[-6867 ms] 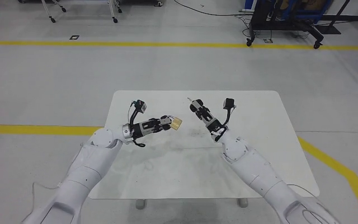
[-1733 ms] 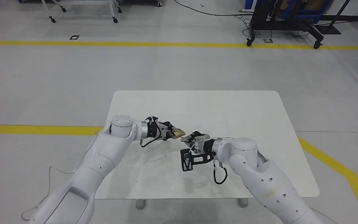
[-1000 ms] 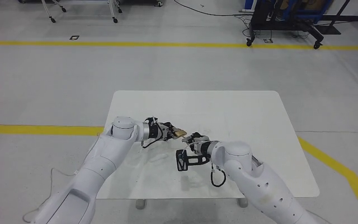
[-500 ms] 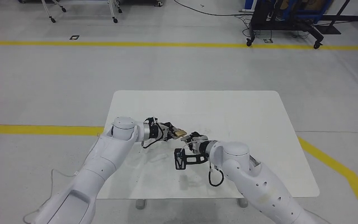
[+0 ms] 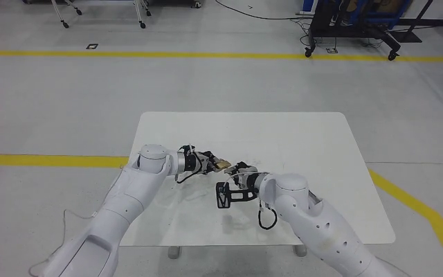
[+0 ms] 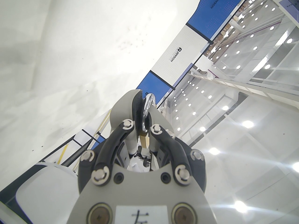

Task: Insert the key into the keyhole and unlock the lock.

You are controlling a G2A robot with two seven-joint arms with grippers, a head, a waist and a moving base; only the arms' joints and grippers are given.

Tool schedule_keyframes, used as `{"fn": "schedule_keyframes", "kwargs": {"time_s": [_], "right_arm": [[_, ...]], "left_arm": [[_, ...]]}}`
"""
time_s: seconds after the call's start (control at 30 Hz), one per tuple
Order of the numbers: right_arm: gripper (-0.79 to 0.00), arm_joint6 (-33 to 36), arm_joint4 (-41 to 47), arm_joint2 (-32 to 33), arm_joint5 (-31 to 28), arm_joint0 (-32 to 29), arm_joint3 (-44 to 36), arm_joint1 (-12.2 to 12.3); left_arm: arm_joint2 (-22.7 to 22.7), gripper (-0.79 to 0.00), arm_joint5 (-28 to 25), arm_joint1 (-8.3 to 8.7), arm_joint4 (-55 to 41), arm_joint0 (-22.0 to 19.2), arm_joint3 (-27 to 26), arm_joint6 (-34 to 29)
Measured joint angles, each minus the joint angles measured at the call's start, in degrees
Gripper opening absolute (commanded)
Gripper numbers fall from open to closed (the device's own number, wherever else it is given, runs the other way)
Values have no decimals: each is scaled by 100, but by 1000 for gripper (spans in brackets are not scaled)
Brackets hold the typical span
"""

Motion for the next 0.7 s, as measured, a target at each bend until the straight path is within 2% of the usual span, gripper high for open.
{"fn": "schedule_keyframes", "kwargs": {"time_s": [0.33, 0.7], "right_arm": [[-785, 481, -202, -231, 29, 72, -25, -69], [-785, 454, -109, -328, 80, 180, 139, -133]], "left_arm": [[-19, -785, 20, -9, 31, -8, 19, -9], [-37, -785, 40, -22, -56, 6, 20, -254]]}}
